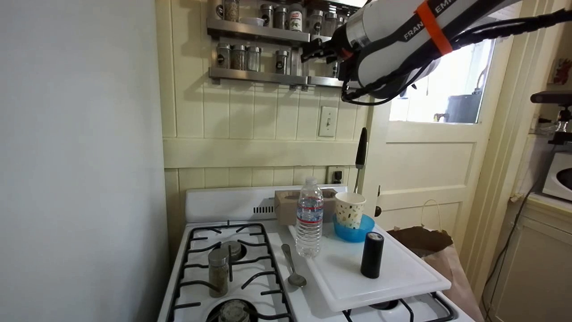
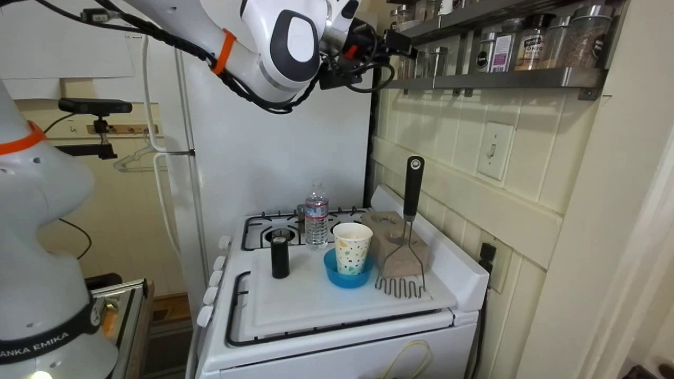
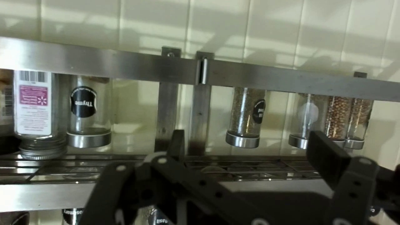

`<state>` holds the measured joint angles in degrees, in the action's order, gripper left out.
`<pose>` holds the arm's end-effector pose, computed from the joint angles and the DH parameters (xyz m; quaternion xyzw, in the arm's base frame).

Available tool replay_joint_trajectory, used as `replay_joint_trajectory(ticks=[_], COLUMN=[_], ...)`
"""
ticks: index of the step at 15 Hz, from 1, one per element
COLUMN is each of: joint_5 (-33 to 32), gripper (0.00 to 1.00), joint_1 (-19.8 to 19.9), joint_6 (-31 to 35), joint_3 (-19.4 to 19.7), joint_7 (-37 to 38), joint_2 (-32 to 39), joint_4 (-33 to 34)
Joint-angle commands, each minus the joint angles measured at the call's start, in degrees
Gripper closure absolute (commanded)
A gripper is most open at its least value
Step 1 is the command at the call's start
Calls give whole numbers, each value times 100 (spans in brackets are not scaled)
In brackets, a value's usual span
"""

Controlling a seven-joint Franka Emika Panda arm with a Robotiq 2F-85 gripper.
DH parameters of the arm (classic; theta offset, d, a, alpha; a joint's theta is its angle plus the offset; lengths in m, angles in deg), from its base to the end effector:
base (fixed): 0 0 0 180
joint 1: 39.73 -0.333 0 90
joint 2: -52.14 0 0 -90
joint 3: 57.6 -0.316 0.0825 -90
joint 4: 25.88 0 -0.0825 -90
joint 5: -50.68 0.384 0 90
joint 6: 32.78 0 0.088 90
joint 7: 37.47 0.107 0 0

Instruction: Pick up one bottle from the shelf and put it on the stove

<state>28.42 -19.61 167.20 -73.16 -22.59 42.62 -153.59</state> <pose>0.5254 0.0139 0.6082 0.7642 0.0653 0.6410 0.0285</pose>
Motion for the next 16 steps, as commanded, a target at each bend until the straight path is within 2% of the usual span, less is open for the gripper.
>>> replay_joint_trajectory(ticks=[1,2,3,5,10,16], joint_5=[712,804,497,625,1314,1555], gripper=[0,0,0,0,0,0], joint_1=[547,-601,379,457,787,536], joint_6=[232,133,175,299,594,526], joint_3=[-508,483,-325,-424,-813,-899], joint_7=[-775,-911,-551,-680,-1610,-2559], joint_2=[26,79,47,193,747,1395], joint_4=[-26,-30,12,113,583,998])
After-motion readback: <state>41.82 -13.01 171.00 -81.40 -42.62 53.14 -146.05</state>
